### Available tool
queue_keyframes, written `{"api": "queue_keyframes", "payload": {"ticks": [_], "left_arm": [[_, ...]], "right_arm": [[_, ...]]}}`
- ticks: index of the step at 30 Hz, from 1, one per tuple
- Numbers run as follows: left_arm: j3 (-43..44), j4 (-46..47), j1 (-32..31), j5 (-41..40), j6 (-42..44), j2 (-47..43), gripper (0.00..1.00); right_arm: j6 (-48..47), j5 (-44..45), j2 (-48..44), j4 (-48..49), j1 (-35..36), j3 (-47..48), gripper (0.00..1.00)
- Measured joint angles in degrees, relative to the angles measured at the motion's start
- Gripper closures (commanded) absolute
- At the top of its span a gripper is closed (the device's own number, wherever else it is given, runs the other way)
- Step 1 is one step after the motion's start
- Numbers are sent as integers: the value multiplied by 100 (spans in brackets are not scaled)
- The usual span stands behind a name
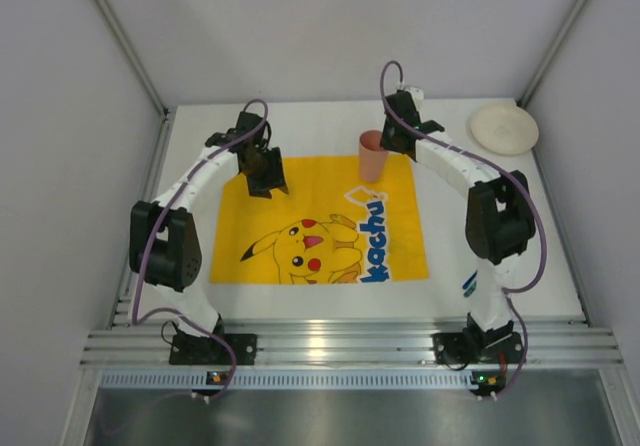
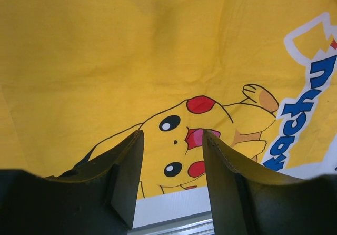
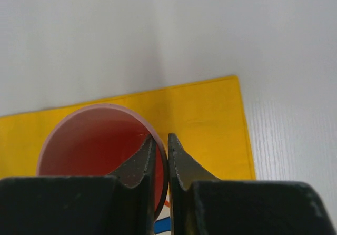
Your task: Set the dinner table for one person
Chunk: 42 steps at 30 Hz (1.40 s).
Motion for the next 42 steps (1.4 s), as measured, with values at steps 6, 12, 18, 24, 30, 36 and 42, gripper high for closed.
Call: {"api": "queue_keyframes", "payload": {"ticks": [6,12,18,24,30,36,42], "left_arm": [[-52,-9,22,-61,-2,-289,46],[-122,-20,24,-103,-4,-382,46],[-129,-31,26,-170,-7,-382,46],[-129,-90,26,-214,-4,-382,46],[-129,-184,26,-319,-2,-382,46],[-109,-240,39,-468,-2,-382,45],[-109,-249,72,-535,-42,-380,45]], "right_arm": [[-382,728,190,114,350,-2,89],[-745,754,166,116,643,-17,49],[-966,710,-87,127,682,-55,20],[-1158,675,-422,146,708,-52,11],[-1366,680,-957,79,704,39,8],[-1716,680,-1314,61,275,935,0],[-1091,496,-385,-586,-1790,2955,2]]}}
